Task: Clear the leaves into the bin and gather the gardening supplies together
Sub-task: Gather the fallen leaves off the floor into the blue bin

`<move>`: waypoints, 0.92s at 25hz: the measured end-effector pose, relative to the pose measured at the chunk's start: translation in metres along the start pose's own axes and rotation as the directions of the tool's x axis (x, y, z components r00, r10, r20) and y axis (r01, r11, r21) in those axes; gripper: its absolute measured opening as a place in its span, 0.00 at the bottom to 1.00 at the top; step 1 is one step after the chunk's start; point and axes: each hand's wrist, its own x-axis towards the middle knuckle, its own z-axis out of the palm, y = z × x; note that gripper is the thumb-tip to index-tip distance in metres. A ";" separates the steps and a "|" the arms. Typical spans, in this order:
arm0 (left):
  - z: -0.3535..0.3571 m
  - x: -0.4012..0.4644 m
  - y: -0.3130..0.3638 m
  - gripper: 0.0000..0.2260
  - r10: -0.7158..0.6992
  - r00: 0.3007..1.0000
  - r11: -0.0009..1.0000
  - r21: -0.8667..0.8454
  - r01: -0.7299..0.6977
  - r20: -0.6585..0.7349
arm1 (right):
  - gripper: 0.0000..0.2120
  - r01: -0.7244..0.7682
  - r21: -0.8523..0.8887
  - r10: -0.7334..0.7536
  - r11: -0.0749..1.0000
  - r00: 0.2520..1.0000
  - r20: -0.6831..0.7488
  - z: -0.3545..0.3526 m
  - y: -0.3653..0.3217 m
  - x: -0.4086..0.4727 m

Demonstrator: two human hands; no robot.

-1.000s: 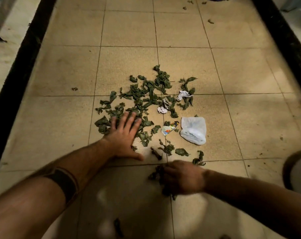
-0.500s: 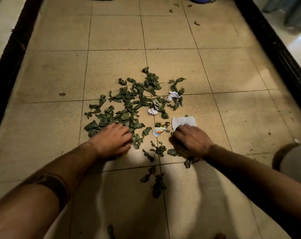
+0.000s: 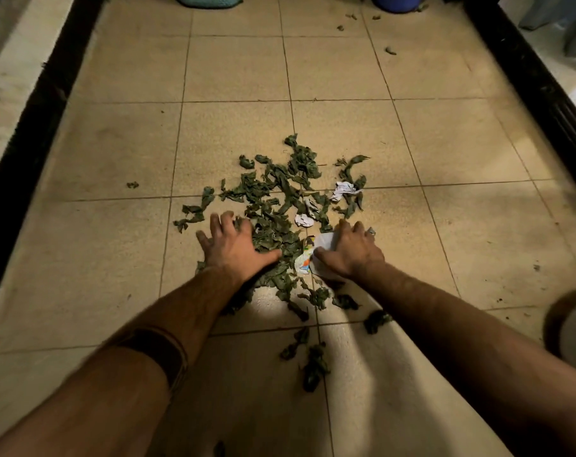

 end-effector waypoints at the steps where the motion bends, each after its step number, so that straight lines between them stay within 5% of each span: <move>1: -0.005 0.005 -0.002 0.48 0.009 0.997 1.000 0.003 -0.009 -0.080 | 0.44 -0.043 0.035 0.044 0.998 0.999 -0.032 -0.007 0.000 0.006; 3: -0.012 0.018 -0.007 0.52 0.058 0.990 0.998 0.009 -0.058 -0.129 | 0.43 -0.033 0.114 0.043 0.993 0.996 -0.082 -0.018 -0.001 0.018; 7: -0.013 0.041 -0.012 0.66 -0.013 0.996 0.998 0.061 0.008 0.087 | 0.49 0.147 -0.030 -0.146 0.989 0.988 0.057 -0.025 -0.018 0.035; 11: -0.012 0.061 -0.031 0.68 -0.185 0.952 0.982 0.020 0.186 0.243 | 0.51 0.270 -0.136 -0.242 0.953 0.951 0.191 -0.016 -0.035 0.048; 14: -0.005 0.068 -0.045 0.62 -0.121 0.949 0.982 -0.102 0.157 0.292 | 0.45 0.306 -0.190 -0.268 0.933 0.942 0.202 -0.014 -0.039 0.055; 20: 0.011 0.036 -0.044 0.41 0.172 0.985 0.980 0.105 -0.170 -0.007 | 0.22 0.371 -0.263 -0.351 0.891 0.929 0.121 -0.009 -0.017 0.035; 23: -0.006 0.032 -0.042 0.44 0.230 0.965 0.971 0.098 -0.219 -0.122 | 0.30 0.285 -0.222 -0.273 0.932 0.958 0.085 -0.021 -0.005 0.031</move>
